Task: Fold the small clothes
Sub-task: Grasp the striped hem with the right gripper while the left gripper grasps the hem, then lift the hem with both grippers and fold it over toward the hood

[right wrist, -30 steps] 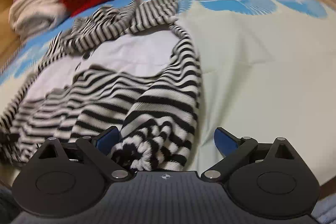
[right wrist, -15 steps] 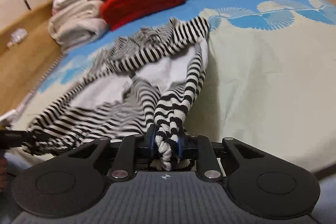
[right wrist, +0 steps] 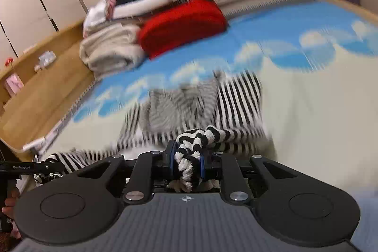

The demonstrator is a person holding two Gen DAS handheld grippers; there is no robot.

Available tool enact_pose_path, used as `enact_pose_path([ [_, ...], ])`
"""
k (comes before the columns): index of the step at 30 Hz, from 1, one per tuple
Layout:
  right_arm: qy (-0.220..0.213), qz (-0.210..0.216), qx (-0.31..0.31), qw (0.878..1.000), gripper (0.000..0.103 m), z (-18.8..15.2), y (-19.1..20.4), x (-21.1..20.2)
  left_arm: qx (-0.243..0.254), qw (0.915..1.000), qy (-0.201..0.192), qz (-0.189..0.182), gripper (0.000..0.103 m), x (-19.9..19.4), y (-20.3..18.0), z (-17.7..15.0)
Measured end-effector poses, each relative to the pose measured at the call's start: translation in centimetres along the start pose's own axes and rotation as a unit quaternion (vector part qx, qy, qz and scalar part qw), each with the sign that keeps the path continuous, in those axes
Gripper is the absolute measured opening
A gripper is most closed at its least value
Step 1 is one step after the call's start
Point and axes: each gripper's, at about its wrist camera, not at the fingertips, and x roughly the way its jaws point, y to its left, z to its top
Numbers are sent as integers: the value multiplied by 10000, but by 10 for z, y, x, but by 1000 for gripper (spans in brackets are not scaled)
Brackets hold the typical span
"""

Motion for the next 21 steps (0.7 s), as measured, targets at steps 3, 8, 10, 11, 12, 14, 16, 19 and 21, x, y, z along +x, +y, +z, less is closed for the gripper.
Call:
enact_pose_path([
  [3, -2, -96, 26, 10000, 19, 67, -3, 56, 203, 9992, -237, 264, 26, 46, 4, 82],
  [8, 211, -867, 795, 9928, 36, 169, -29, 208, -147, 9886, -509, 1408, 99, 168, 29, 209],
  [10, 266, -1224, 1118, 9858, 60, 189, -42, 253, -158, 9714, -862, 2206, 103, 187, 34, 227],
  [11, 128, -1373, 1211, 9830, 62, 191, -47, 261, -39, 9684, -944, 2308, 103, 192, 37, 228],
  [12, -25, -1397, 1278, 9819, 69, 189, -50, 262, 39, 9706, -906, 2228, 103, 193, 40, 225],
  [14, -246, -1112, 1358, 9842, 77, 169, -59, 252, 105, 9758, -794, 2037, 103, 194, 51, 202],
  [16, -341, -981, 1188, 9875, 77, 144, -68, 239, 123, 9760, -646, 2076, 103, 190, 61, 167],
  [19, -599, -1331, 860, 9855, 77, 104, -80, 220, -109, 9772, -280, 2104, 103, 194, 76, 117],
  [21, -684, -1494, 767, 9834, 77, 78, -89, 214, -392, 9793, -140, 1982, 103, 196, 88, 84],
])
